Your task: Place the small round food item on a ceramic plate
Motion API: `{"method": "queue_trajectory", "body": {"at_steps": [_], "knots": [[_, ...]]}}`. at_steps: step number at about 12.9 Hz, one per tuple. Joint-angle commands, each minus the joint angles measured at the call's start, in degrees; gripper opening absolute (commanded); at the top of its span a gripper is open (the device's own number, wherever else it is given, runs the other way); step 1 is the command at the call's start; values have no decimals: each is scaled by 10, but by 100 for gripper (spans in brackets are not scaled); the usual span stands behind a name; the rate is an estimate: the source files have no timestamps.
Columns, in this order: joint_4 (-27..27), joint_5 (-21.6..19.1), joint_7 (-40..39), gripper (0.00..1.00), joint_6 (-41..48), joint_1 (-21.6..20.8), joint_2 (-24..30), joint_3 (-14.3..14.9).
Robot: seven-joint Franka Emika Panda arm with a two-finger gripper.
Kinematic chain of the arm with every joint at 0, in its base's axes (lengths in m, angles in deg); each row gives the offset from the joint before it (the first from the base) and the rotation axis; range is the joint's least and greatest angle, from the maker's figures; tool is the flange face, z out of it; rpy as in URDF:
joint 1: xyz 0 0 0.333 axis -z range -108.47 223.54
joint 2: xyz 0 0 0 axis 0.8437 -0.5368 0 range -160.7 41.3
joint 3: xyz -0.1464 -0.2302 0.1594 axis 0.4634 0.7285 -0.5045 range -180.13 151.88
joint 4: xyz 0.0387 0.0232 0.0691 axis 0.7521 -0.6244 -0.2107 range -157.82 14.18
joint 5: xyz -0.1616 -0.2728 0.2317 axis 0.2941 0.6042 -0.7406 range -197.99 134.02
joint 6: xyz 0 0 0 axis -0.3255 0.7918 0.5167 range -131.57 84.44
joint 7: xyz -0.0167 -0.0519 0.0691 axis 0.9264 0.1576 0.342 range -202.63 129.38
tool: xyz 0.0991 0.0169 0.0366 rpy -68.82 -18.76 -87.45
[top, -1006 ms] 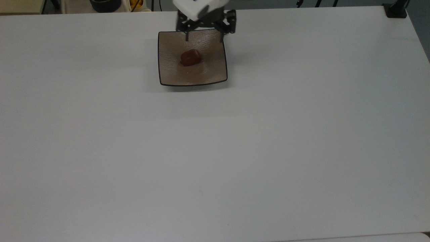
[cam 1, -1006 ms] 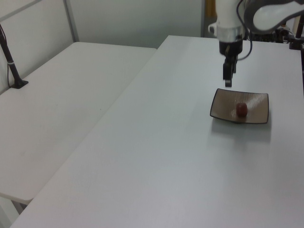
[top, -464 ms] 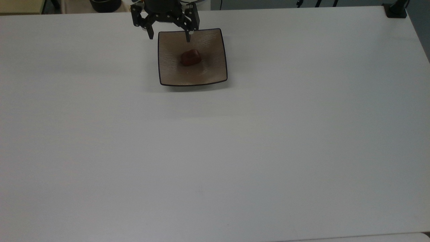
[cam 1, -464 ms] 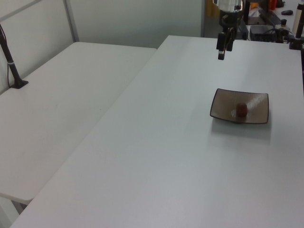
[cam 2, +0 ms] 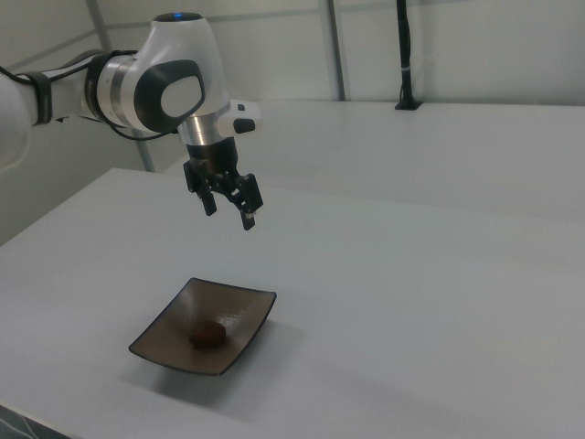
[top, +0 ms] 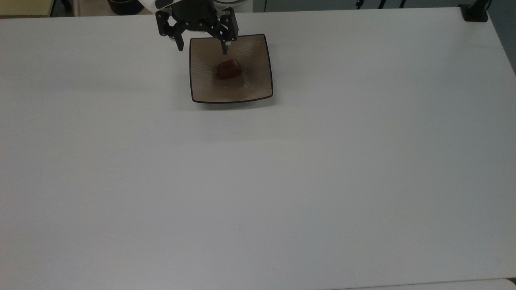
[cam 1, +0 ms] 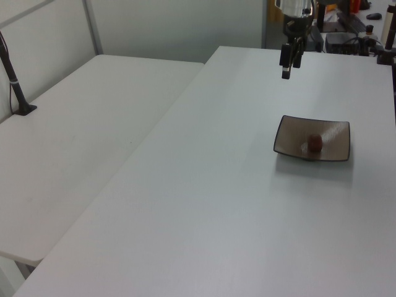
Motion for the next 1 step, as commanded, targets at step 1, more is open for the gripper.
{"method": "queue_trajectory", "body": {"at_steps": [1], "knots": [[10, -11, -10, 100, 13, -19, -3, 16]]}}
